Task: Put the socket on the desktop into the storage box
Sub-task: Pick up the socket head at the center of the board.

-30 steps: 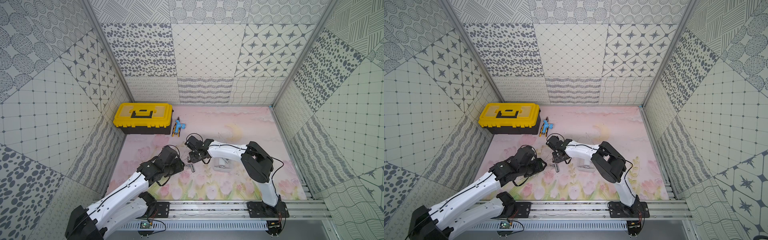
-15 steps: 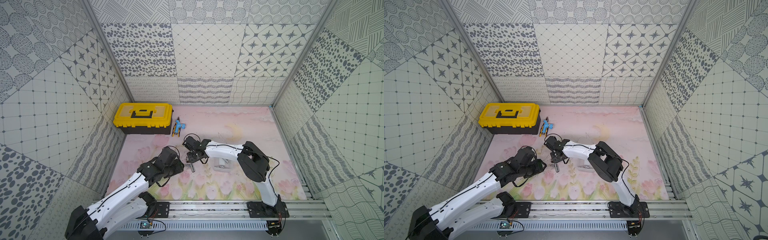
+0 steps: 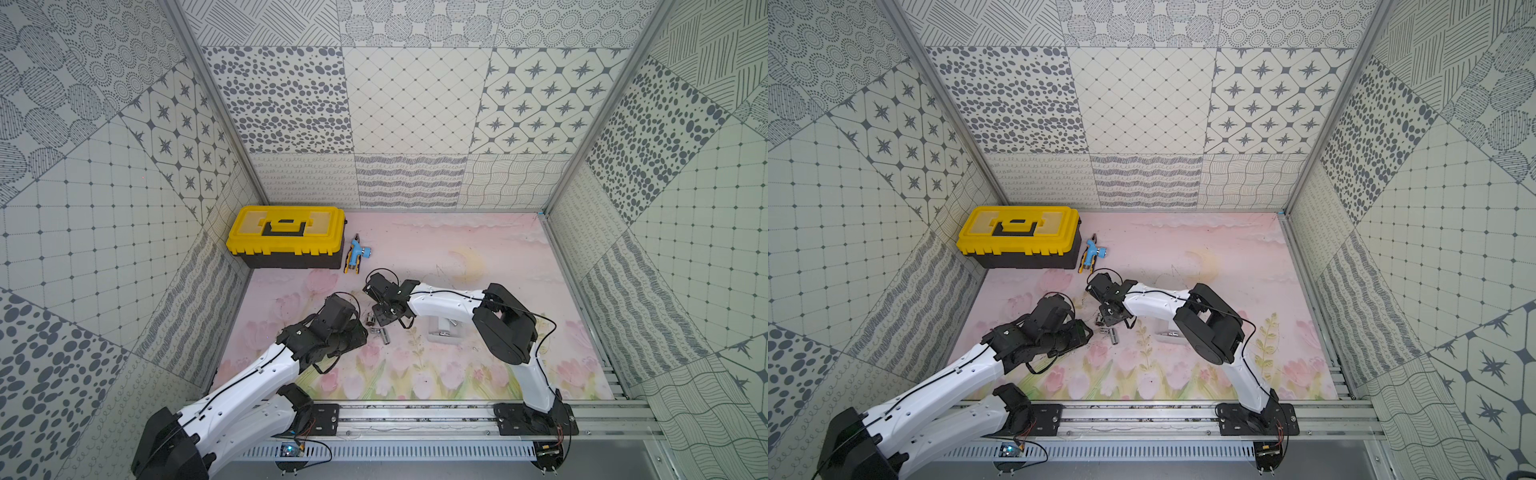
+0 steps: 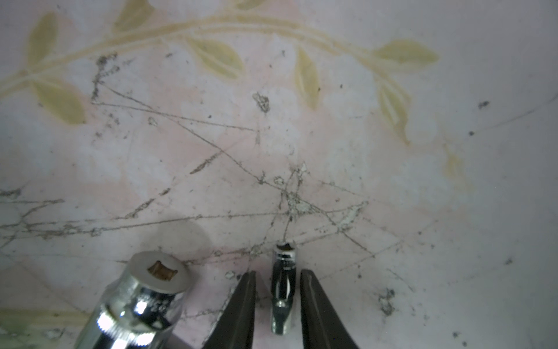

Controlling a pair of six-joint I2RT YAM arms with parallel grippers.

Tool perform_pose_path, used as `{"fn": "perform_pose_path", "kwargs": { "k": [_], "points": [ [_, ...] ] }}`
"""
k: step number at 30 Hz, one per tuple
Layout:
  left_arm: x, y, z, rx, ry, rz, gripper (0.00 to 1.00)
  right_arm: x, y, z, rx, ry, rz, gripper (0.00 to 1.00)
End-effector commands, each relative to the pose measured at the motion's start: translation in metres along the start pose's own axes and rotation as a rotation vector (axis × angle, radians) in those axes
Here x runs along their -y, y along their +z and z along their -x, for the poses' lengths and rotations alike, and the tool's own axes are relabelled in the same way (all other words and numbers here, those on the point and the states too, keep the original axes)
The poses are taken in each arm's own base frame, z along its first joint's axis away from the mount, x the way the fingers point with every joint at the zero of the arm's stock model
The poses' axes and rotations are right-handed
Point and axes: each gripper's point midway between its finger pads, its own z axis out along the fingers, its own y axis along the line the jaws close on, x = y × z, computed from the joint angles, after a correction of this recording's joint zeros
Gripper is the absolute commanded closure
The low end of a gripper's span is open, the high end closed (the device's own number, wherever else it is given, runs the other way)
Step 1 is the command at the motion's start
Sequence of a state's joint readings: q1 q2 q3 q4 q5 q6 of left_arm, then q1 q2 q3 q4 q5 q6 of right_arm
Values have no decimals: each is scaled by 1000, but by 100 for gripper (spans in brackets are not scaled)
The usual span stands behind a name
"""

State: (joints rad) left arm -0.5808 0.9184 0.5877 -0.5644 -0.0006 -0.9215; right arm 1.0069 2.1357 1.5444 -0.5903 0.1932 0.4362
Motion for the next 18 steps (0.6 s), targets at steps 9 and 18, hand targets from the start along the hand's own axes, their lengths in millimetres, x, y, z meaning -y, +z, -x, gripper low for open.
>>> {"fn": "perform_pose_path", "kwargs": {
  "k": [9,18],
  "points": [
    [-10,9,22,63,-18,80,46,0,-1,-21,-33,-10,-37,65],
    [-2,24,47,104,-29,76,45,-1,-2,-25,-40,5,-34,78]
  ]
}}
